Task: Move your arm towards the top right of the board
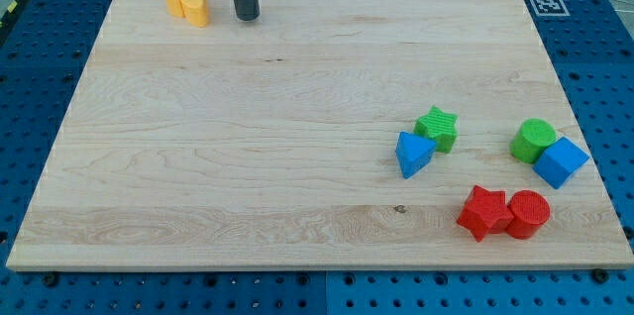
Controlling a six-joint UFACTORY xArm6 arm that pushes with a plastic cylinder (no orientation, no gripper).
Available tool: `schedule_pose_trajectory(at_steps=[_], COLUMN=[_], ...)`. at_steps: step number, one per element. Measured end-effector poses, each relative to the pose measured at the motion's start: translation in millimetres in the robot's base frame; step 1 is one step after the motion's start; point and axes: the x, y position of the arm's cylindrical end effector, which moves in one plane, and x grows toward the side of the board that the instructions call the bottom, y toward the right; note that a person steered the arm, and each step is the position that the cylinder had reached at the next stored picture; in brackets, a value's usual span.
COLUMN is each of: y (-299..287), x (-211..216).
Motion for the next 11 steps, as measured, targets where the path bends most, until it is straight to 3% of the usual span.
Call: schedule_pose_trajectory(at_steps=[1, 3, 7, 11], y=[0.1, 72.8, 301.9, 322.9], x=[0.0, 0.0, 21.9, 21.9])
